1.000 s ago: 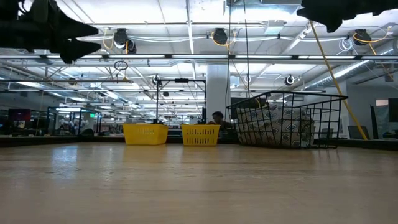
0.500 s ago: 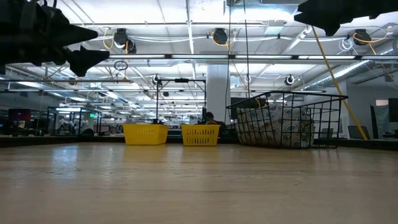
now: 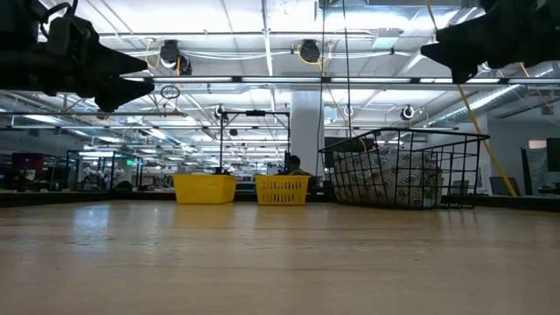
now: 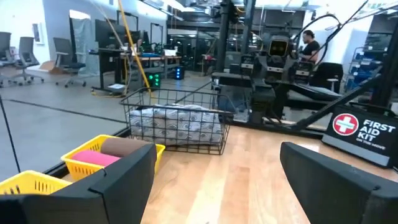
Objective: Pick & Place Medicine items
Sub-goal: Return to Home Position
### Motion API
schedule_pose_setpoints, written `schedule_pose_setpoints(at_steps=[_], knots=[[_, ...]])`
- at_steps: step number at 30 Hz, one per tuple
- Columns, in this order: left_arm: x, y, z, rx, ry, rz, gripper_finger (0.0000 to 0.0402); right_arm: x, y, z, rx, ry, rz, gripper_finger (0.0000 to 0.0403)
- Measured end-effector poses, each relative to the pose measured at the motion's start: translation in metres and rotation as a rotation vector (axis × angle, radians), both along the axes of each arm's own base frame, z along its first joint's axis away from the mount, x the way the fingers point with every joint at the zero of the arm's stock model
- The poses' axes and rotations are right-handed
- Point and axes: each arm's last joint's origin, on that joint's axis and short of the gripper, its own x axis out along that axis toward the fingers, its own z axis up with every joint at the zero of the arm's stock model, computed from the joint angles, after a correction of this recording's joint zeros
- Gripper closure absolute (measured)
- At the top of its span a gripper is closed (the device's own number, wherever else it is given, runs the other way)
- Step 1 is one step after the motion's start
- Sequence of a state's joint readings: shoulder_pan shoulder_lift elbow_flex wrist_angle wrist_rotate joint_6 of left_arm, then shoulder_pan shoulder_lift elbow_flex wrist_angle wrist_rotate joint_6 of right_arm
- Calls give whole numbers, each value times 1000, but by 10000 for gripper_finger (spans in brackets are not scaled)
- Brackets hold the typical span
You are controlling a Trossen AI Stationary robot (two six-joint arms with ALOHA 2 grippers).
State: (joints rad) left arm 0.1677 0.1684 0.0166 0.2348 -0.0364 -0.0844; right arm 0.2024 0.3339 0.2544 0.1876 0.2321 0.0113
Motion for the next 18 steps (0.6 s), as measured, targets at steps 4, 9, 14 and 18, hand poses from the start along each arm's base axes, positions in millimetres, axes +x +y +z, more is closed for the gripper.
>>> schedule_pose_setpoints(at_steps=[4, 9, 14, 18], knots=[[0, 0, -1, 29, 19, -6, 50, 0, 0, -16, -8, -29, 5, 234], [1, 0, -7, 4, 76, -8, 50, 0, 1, -32, -31, 5, 34, 234], [1, 0, -10, -16, 104, -8, 50, -1, 4, -43, -47, 32, 129, 234], [0, 0, -10, 4, 110, -7, 50, -1, 4, -47, -50, 42, 156, 234]])
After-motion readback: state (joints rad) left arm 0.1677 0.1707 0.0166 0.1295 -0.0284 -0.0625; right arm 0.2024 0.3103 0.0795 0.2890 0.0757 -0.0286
